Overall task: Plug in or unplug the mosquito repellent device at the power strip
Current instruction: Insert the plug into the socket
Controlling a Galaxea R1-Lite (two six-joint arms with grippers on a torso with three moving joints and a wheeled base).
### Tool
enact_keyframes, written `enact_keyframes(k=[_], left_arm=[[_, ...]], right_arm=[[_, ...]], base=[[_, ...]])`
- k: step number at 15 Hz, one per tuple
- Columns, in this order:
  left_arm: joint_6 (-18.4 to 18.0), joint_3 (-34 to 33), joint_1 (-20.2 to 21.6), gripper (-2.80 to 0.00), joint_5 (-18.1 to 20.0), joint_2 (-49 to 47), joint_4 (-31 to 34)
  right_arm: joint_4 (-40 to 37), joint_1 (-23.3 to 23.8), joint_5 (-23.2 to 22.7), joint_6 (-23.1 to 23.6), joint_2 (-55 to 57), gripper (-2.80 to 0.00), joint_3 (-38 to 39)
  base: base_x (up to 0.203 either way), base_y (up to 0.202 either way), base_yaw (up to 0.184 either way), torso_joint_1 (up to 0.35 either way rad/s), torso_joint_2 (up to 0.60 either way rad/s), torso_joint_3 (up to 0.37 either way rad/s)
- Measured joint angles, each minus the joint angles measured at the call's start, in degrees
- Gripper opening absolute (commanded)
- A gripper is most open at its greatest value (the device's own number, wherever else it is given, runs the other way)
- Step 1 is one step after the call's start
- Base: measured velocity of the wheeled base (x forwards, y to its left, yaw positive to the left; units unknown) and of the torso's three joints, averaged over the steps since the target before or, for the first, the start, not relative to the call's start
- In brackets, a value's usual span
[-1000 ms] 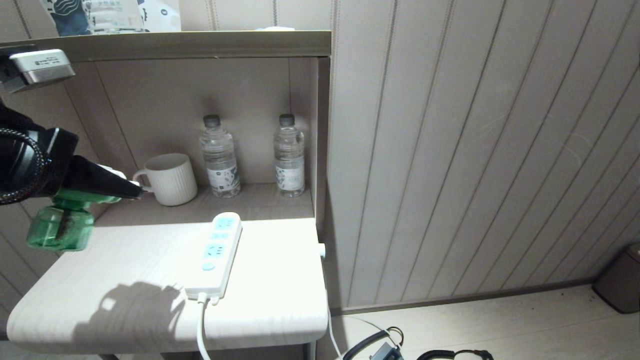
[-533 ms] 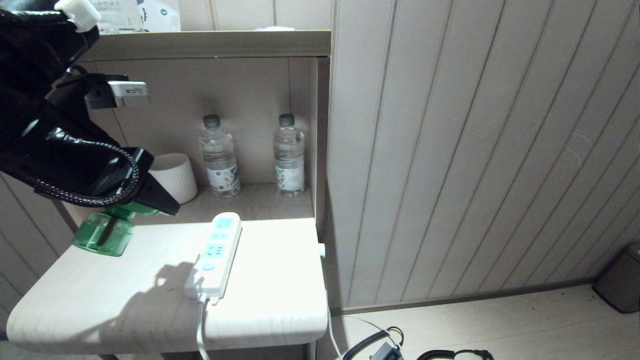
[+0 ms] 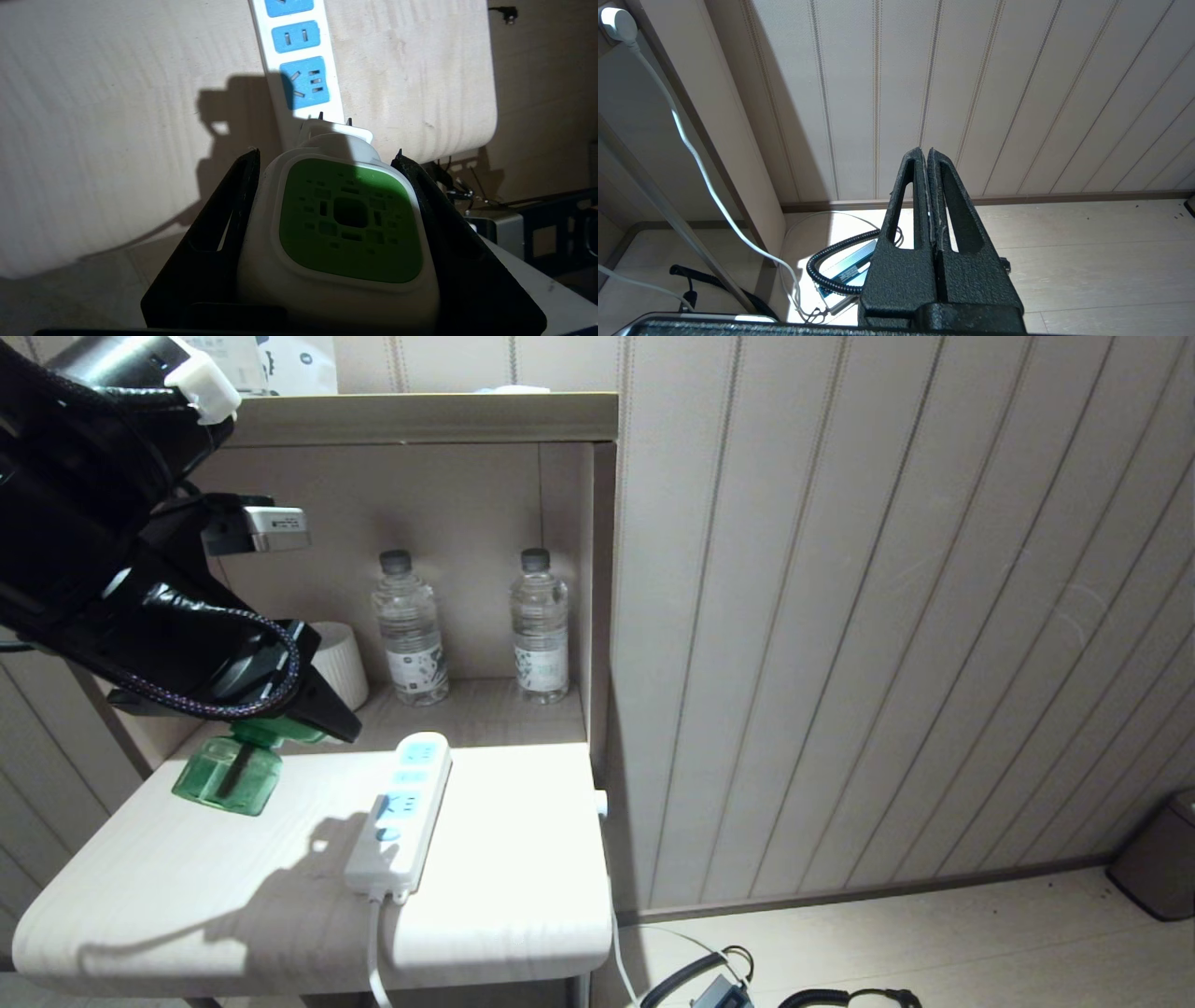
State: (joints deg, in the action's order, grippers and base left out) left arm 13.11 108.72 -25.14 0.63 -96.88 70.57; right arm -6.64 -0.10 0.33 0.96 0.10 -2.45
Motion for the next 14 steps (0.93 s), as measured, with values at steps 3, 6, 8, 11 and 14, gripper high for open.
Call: enact_keyframes(k=[3, 6, 8, 11, 14], left_arm=[[0.7, 0.0, 0.1, -2.8, 3.2, 0.5, -0.8], [1.7, 0.0, 0.1, -2.8, 3.5, 0.9, -1.2], [1.9, 0.0, 0.1, -2.8, 3.5, 1.0, -1.4], [2.1, 0.0, 0.1, -2.8, 3.6, 1.1, -1.7], [2.1, -0.1, 0.1, -2.8, 4.2, 1.1, -1.7]], right_arm=[[0.0, 0.0, 0.0, 0.0, 0.0, -2.8, 0.0], [0.0, 0.0, 0.0, 0.0, 0.0, -2.8, 0.0], [0.0, 0.0, 0.0, 0.0, 0.0, -2.8, 0.0], [0.0, 0.0, 0.0, 0.0, 0.0, -2.8, 0.0], [0.0, 0.0, 0.0, 0.0, 0.0, -2.8, 0.0]], base=[[0.0, 0.0, 0.0, 0.0, 0.0, 0.0], [0.0, 0.0, 0.0, 0.0, 0.0, 0.0], [0.0, 0.0, 0.0, 0.0, 0.0, 0.0], [0.0, 0.0, 0.0, 0.0, 0.0, 0.0], [0.0, 0.0, 0.0, 0.0, 0.0, 0.0]])
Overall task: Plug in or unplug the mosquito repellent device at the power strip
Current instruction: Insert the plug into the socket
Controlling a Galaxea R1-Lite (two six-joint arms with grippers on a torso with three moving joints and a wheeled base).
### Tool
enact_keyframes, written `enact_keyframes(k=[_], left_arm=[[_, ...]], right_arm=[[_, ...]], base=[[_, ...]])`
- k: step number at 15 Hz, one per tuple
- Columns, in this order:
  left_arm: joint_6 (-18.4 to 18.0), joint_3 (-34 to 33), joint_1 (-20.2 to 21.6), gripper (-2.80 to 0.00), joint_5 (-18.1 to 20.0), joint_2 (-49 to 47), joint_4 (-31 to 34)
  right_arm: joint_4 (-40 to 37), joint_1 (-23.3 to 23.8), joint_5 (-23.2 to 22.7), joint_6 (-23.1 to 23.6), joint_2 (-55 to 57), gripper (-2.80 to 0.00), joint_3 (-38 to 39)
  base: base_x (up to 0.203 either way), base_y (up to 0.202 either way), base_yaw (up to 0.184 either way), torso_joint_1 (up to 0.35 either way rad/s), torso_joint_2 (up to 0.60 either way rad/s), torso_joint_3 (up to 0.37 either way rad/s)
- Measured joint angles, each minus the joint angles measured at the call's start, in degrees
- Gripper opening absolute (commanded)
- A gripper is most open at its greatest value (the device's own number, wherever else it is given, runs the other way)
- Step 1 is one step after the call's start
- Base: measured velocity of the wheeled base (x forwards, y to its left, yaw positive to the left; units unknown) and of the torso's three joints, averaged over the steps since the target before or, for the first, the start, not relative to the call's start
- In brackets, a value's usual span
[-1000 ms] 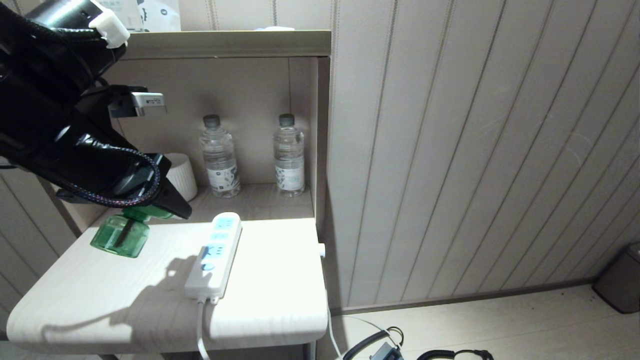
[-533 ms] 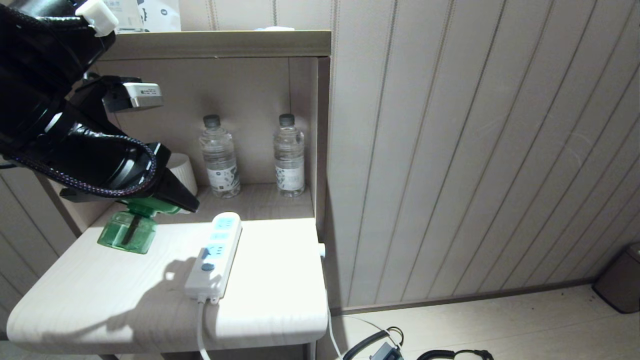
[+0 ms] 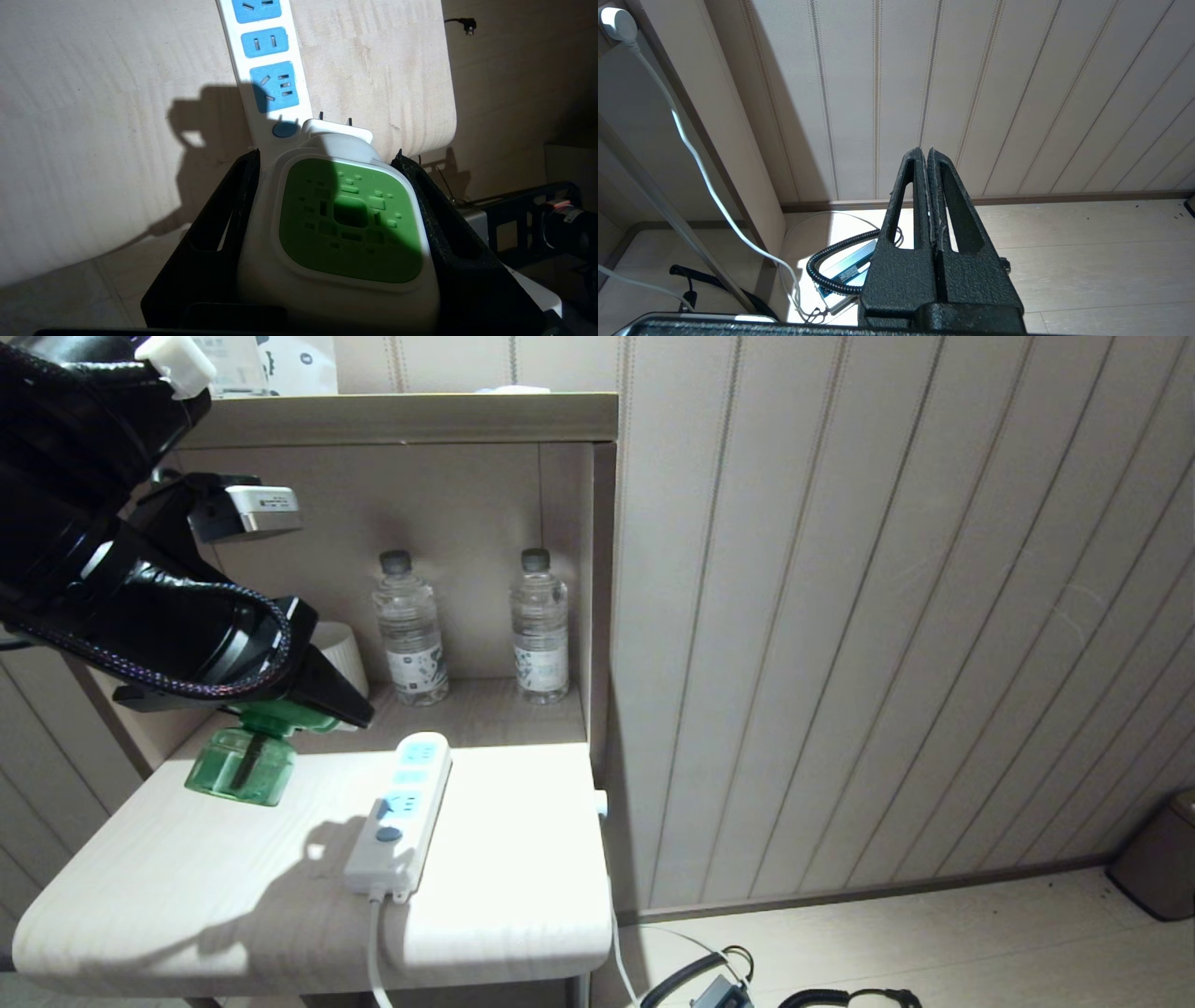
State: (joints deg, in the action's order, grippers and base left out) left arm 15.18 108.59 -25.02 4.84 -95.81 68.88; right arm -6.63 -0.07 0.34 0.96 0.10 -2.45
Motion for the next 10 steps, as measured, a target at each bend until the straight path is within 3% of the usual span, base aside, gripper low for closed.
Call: enact_keyframes(k=[10], left_arm=[[2.4, -0.5, 0.1, -2.8, 0.0, 0.6, -1.6]], right_arm=[[0.0, -0.1, 0.0, 0.0, 0.0, -2.8, 0.0]], base=[[0.001, -0.004, -0.001, 0.001, 0.0, 0.001]])
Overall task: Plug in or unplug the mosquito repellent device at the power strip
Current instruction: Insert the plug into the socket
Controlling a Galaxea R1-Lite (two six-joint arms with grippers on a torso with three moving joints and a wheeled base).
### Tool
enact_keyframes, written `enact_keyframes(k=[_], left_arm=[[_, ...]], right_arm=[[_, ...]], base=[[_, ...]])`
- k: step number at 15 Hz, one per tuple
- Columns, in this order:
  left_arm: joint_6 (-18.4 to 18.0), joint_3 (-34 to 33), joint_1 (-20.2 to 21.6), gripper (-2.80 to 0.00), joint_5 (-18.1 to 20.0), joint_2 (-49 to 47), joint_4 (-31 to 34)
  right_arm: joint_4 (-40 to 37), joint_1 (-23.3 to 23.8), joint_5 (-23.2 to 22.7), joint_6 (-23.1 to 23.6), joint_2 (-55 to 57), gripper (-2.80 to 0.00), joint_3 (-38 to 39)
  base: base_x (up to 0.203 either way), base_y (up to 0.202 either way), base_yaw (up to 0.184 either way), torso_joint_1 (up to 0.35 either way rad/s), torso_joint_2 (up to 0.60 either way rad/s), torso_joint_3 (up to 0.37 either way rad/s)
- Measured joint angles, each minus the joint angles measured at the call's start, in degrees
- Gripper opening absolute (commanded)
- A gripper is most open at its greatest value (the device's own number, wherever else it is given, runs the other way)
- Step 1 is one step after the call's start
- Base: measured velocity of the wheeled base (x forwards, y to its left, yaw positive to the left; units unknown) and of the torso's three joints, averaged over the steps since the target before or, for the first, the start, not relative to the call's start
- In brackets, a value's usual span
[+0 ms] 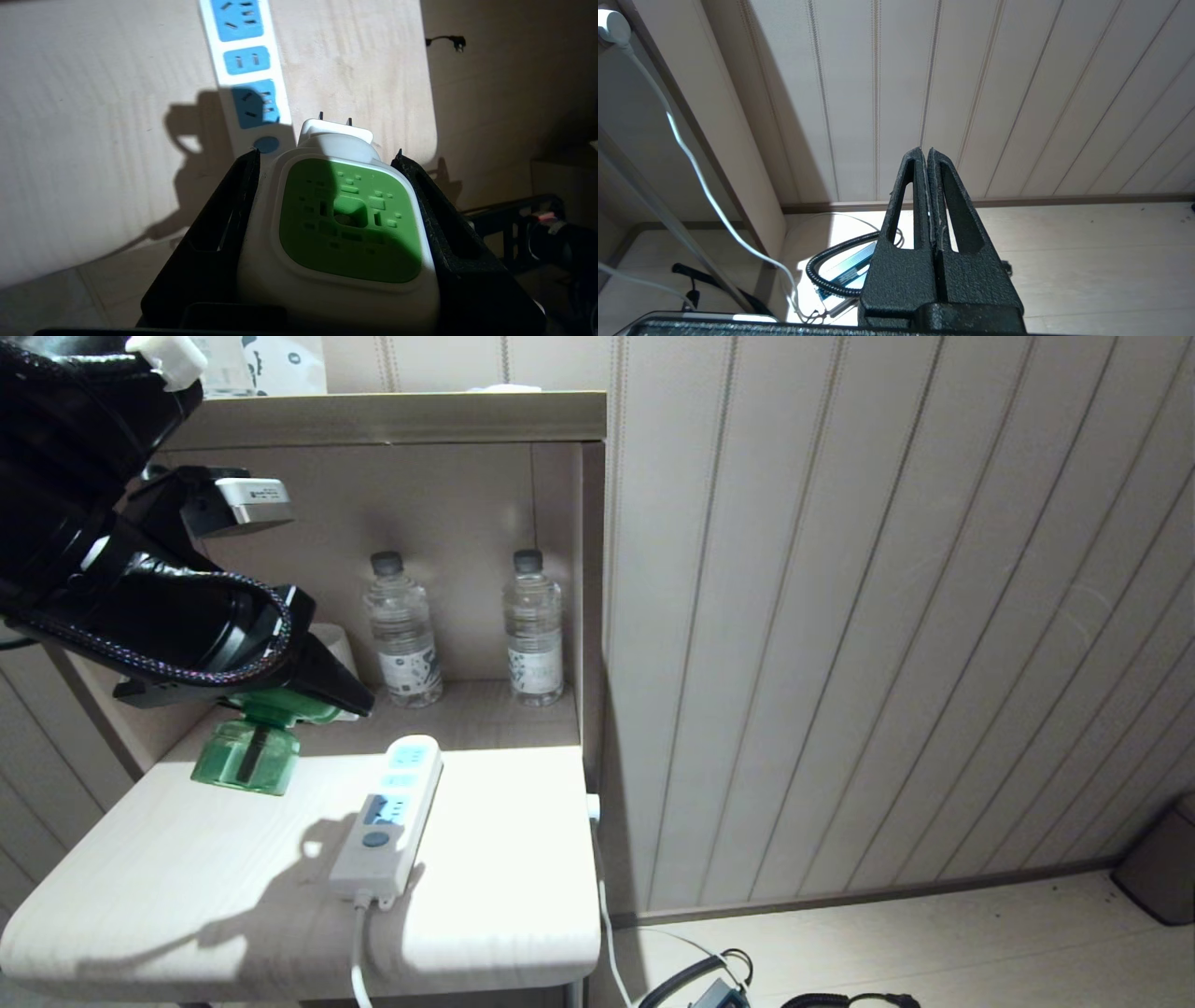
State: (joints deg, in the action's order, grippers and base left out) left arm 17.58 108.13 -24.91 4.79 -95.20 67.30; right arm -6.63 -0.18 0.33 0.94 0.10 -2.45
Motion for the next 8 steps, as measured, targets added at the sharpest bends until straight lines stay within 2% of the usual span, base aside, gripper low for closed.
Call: enact_keyframes(k=[8], left_arm=[[1.0, -0.4, 0.1, -2.8, 0.0, -0.2, 0.4]], right_arm=[[0.0, 0.1, 0.0, 0.0, 0.0, -2.8, 0.0]], base=[[0.0, 0.0, 0.0, 0.0, 0.0, 0.0]])
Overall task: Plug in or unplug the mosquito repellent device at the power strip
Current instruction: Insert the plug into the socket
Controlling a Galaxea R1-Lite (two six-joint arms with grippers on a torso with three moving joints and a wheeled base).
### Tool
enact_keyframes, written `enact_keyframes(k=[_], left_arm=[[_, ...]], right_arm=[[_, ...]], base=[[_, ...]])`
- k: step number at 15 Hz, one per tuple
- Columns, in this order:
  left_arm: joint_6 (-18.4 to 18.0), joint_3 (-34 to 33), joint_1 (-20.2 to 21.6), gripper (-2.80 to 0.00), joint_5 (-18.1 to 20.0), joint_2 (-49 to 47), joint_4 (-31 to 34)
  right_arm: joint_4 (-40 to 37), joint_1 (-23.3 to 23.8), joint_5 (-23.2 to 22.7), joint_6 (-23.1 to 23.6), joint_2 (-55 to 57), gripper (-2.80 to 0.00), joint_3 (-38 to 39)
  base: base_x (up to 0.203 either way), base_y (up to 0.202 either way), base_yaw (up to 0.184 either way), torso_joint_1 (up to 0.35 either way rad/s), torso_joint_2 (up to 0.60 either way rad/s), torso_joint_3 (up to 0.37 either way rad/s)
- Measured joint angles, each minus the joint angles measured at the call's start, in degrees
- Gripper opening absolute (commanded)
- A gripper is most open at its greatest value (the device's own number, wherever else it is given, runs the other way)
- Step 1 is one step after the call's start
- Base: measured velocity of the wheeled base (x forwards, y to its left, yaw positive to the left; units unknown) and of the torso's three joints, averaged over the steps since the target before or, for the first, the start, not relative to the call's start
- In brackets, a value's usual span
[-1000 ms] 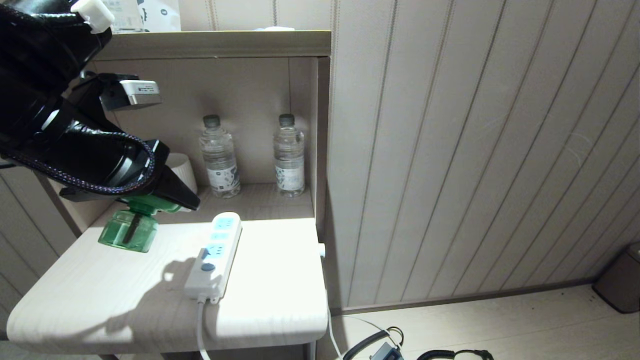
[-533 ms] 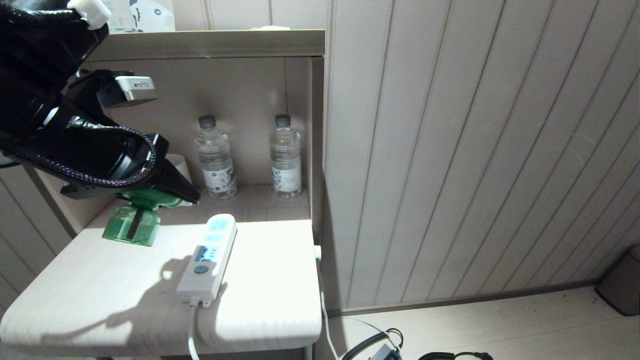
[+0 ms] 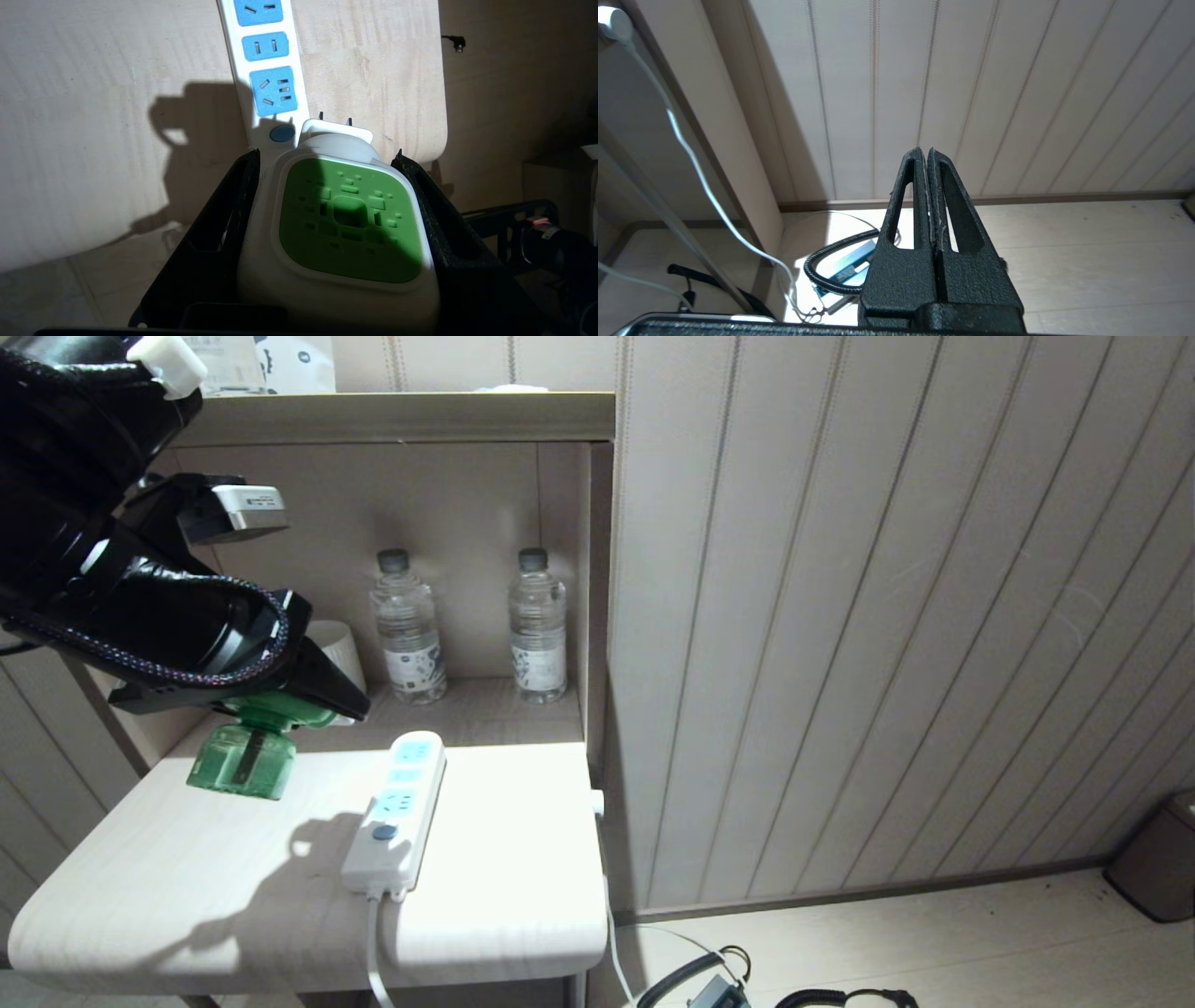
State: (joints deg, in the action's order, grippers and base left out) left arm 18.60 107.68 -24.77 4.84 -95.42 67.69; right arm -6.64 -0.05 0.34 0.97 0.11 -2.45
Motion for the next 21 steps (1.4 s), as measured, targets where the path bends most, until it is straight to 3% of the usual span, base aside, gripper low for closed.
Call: enact_keyframes(k=[5, 11, 15, 18, 21], left_arm=[[0.6, -1.0, 0.0, -2.8, -0.1, 0.1, -0.4], [1.6, -1.1, -0.1, -2.8, -0.5, -0.8, -1.3], [2.3, -2.2, 3.1, -2.8, -0.6, -1.7, -1.4], [6.0, -3.7, 5.1, -2.8, -0.9, -1.9, -1.3], [6.3, -6.2, 6.1, -2.8, -0.9, -1.5, -1.3]], right_arm=[[0.0, 0.0, 0.0, 0.0, 0.0, -2.8, 0.0], [0.0, -0.1, 0.0, 0.0, 0.0, -2.8, 0.0], [0.0, 0.0, -0.1, 0.4, 0.0, -2.8, 0.0], [0.0, -0.1, -0.1, 0.2, 0.0, -2.8, -0.1], [0.0, 0.0, -0.1, 0.1, 0.0, -2.8, -0.1]], base=[[0.002, -0.01, 0.0, 0.003, 0.0, 0.0], [0.002, -0.135, 0.001, -0.001, 0.0, 0.003], [0.0, 0.0, 0.0, 0.0, 0.0, 0.0], [0.0, 0.0, 0.0, 0.0, 0.0, 0.0], [0.0, 0.0, 0.0, 0.0, 0.0, 0.0]])
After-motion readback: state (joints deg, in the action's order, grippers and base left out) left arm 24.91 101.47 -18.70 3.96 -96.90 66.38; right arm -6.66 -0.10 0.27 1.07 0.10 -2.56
